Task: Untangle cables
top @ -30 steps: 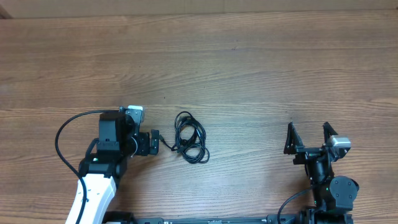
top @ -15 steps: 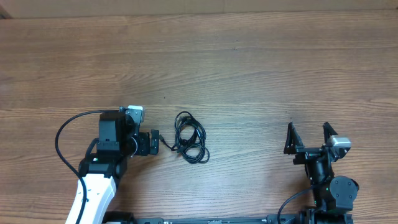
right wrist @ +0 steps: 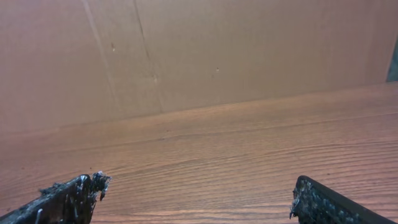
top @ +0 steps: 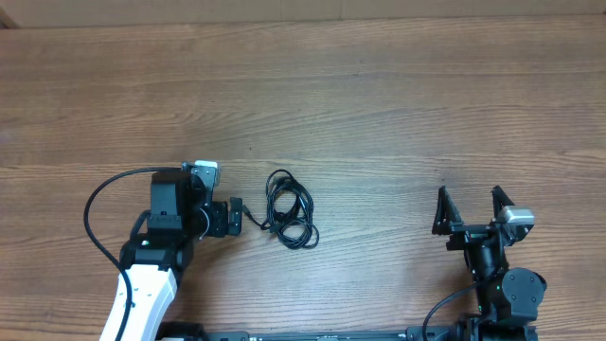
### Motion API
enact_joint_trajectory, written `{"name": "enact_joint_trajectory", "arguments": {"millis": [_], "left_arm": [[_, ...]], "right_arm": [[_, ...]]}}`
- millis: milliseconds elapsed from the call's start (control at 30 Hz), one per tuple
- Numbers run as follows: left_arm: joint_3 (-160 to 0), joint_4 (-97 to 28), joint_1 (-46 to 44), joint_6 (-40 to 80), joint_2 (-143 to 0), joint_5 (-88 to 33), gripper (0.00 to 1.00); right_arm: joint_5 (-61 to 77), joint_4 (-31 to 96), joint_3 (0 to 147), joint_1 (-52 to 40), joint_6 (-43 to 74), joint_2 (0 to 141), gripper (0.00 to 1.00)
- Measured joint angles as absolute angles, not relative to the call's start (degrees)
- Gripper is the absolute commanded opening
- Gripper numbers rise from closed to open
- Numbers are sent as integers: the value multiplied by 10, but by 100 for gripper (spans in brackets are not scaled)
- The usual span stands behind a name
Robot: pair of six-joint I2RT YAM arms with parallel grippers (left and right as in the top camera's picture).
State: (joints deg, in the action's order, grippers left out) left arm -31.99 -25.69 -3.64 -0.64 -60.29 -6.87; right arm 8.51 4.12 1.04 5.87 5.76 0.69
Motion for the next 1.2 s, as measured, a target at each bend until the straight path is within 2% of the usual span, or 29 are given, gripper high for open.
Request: {"name": "enact_joint_trajectory", "arguments": {"millis": [933, 1200], "left_arm": [[-320, -257, -36, -12, -603, -69, 100], [-325, -243, -36, -17, -643, -71, 100]], "right_arm": [[85, 41, 10, 59, 58, 7, 100], [85, 42, 10, 59, 57, 7, 100]]}}
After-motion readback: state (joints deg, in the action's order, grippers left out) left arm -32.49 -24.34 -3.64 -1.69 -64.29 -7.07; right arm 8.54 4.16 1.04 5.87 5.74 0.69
